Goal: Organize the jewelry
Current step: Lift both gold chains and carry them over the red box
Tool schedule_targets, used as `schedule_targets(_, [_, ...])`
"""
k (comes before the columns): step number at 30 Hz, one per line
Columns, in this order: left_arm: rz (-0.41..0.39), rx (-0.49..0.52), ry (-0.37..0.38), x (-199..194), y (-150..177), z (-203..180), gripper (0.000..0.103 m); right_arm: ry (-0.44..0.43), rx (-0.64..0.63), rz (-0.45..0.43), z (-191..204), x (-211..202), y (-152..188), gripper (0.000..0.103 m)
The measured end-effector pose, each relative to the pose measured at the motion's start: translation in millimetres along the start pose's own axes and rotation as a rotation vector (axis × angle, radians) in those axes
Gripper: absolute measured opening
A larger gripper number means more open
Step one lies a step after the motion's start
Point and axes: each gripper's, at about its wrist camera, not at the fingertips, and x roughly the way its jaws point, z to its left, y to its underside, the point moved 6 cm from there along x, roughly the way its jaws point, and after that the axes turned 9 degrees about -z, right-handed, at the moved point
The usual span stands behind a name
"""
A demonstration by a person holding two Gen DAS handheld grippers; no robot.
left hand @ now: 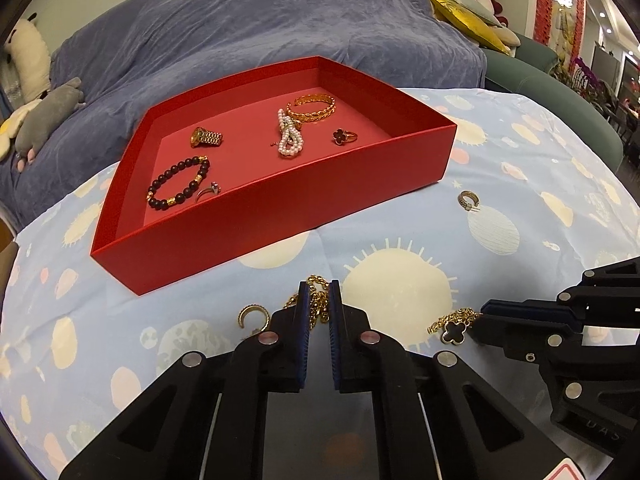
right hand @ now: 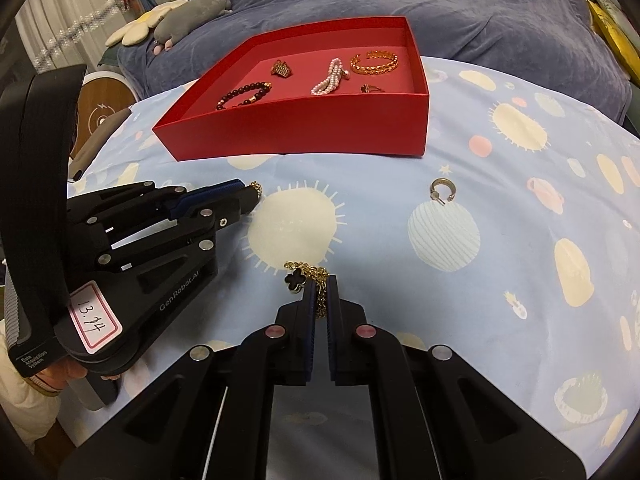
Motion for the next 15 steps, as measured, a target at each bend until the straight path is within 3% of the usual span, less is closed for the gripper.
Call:
schedule_targets(1, [-0.002,-0.009,0.005,-3.0,0.4,1.3,0.002,-0.004,0.001,-0.004,0.6,-2.4,-0.6,0.004])
schedule_targets(15, [-0.058,-0.147,0.033,-81.6,10.5,24.8,0.000,-0.028,0.015,-0.083,1.3,-32.7,-19.0,0.004])
